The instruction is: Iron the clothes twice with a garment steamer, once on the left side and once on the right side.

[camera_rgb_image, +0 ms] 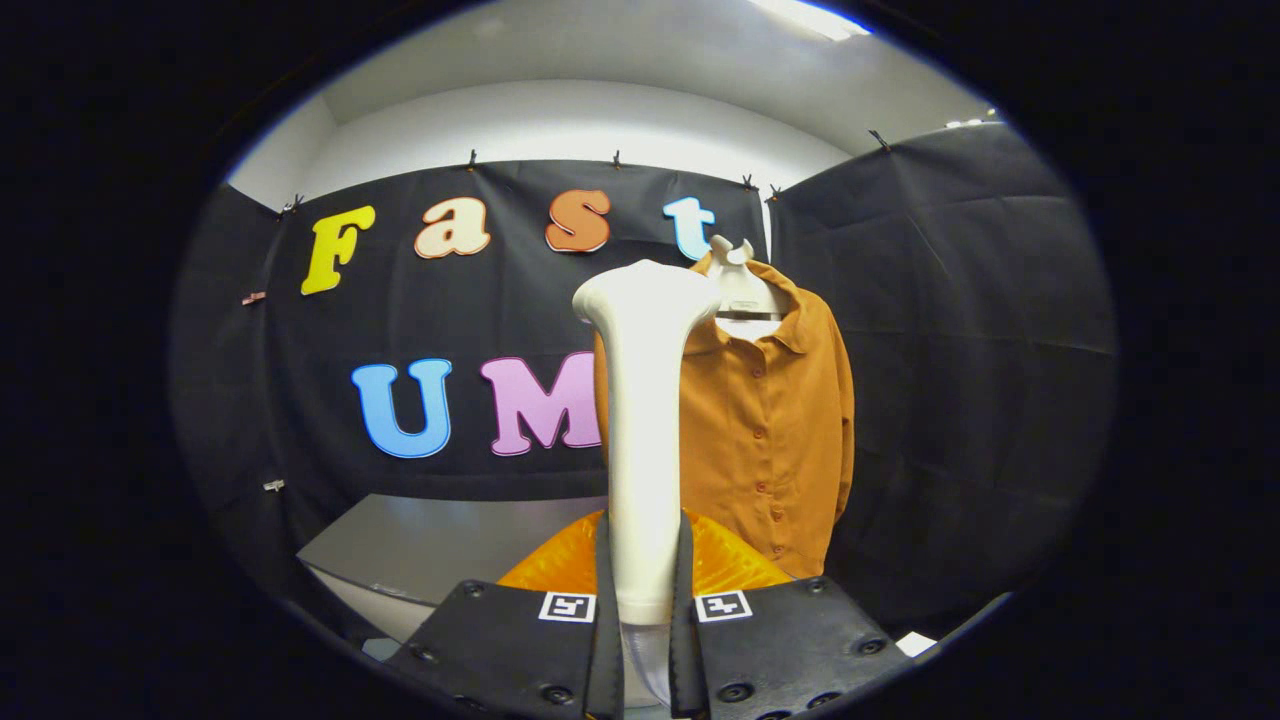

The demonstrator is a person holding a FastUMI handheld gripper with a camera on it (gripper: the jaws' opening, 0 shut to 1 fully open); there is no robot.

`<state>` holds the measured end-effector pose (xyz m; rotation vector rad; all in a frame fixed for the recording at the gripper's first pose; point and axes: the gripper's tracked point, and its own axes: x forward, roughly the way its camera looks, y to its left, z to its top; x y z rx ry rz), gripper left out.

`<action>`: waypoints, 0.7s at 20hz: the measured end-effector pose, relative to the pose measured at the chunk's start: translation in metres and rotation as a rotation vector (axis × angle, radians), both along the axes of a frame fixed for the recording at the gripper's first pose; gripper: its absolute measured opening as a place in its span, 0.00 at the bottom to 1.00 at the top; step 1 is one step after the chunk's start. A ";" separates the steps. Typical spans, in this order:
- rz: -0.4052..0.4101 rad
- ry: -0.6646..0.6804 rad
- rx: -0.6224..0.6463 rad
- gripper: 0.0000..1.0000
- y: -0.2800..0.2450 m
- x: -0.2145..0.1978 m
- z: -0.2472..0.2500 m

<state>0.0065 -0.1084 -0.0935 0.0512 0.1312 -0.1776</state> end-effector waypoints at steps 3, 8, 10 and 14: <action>0.056 -0.017 -0.007 0.22 0.039 0.006 0.021; 0.097 -0.049 0.020 0.22 0.065 0.005 0.044; 0.097 -0.068 0.017 0.21 0.067 0.003 0.051; 0.107 -0.086 0.004 0.22 0.069 0.000 0.058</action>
